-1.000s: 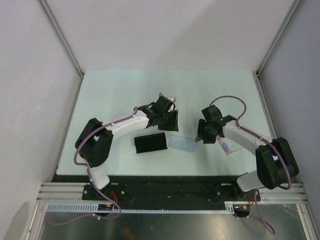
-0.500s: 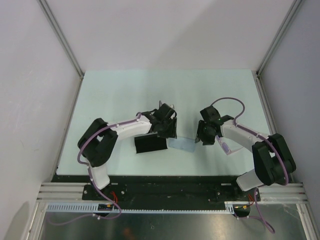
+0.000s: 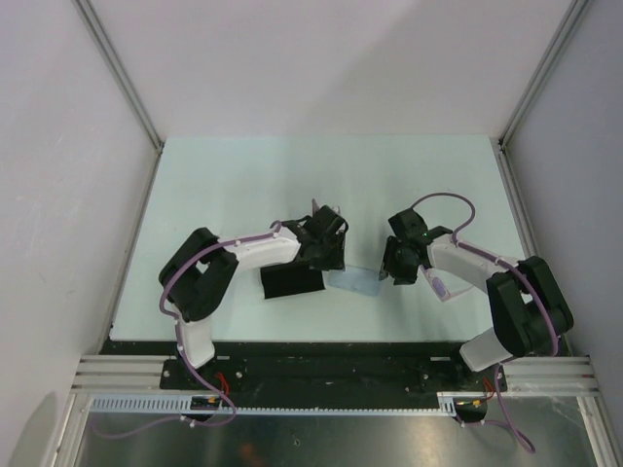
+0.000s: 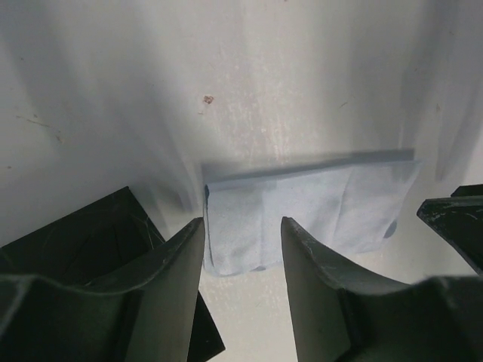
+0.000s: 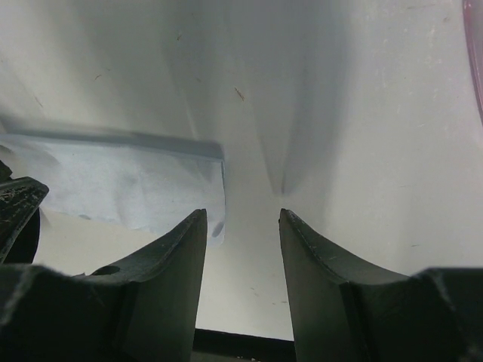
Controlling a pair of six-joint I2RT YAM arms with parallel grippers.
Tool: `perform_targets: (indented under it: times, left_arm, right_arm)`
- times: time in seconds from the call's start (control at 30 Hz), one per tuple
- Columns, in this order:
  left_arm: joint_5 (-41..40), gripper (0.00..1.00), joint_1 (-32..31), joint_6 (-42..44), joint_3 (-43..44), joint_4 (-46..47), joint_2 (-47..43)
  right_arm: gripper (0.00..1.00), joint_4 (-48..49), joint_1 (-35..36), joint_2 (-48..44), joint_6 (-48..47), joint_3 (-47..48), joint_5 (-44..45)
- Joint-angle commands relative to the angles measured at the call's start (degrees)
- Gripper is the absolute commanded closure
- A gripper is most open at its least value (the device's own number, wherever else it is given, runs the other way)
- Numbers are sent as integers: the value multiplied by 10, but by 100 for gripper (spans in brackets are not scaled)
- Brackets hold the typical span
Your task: Organize the sunglasses
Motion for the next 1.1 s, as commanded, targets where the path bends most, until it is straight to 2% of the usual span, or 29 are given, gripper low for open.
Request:
perform_targets:
  times: [0.0, 0.33, 0.4, 0.57, 1.07]
  left_arm:
    - [-76, 48, -1, -7, 3, -64, 11]
    - [-39, 47, -4, 10, 21, -72, 32]
    - [-30, 49, -5, 12, 28, -71, 36]
    - [-14, 61, -6, 11, 31, -71, 40]
    - [1, 65, -6, 7, 22, -66, 46]
  right_arm:
    - [52, 14, 3, 5, 14, -2, 7]
    - [52, 19, 6, 5, 19, -4, 6]
    - [52, 18, 8, 7, 19, -4, 6]
    - [52, 10, 10, 11, 21, -6, 9]
    - [52, 5, 20, 20, 27, -14, 33]
